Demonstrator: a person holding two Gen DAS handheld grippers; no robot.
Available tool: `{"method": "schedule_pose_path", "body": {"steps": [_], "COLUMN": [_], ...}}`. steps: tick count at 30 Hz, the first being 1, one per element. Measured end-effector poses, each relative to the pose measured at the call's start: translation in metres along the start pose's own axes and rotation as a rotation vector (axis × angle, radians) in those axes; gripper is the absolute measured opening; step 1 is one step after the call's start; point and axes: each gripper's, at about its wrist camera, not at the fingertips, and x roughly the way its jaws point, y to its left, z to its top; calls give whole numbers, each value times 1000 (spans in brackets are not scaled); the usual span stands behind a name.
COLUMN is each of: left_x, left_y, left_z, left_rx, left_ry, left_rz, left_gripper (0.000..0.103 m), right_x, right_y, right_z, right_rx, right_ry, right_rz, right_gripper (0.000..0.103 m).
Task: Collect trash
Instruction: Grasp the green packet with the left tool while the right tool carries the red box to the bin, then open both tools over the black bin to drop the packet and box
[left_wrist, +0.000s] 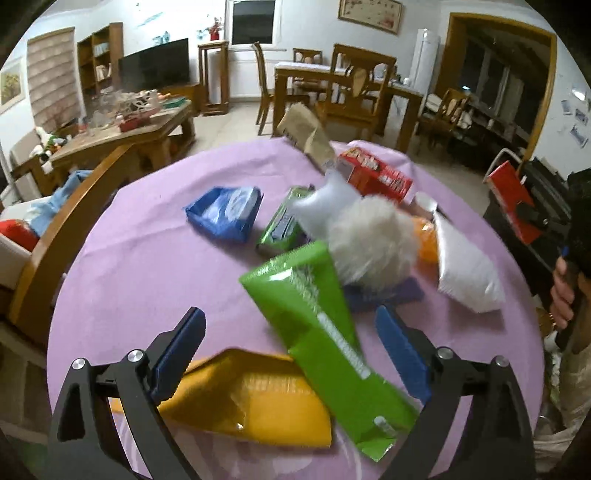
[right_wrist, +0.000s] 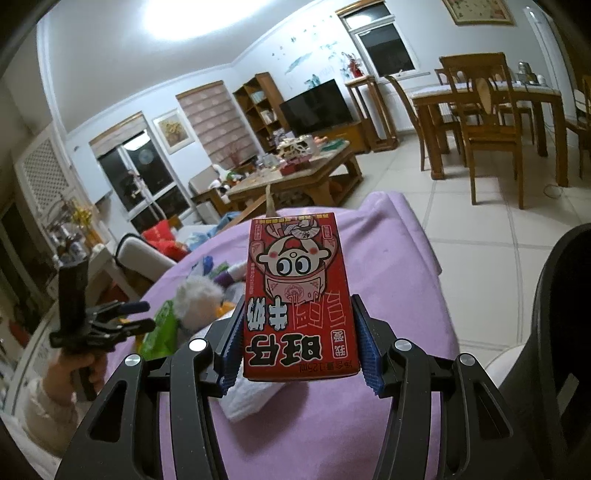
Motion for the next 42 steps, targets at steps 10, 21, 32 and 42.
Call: {"method": "schedule_pose_path", "body": {"steps": [10,21,32,42], "left_x": [13,-46,-15,43], "left_y": [-10,-41,-185,-317], "left_z": [-4,26,84,99], "left_rx": [0,-52,84,192], "left_ry": [-29,-260,-326,-260], "left_rz": [22,-145,-456,-637], "left_gripper": [45,44,44,44], "right_x": [3,-47,-163,-223], "right_y": [7,-20,-98,-174], "right_z": [0,9,-4,-43], "right_rx": [-6,61,165,250], "right_ry": [0,-150,-407,-485], "right_rz": [-12,-40,-322,-522], "right_gripper": [52,52,52,52]}}
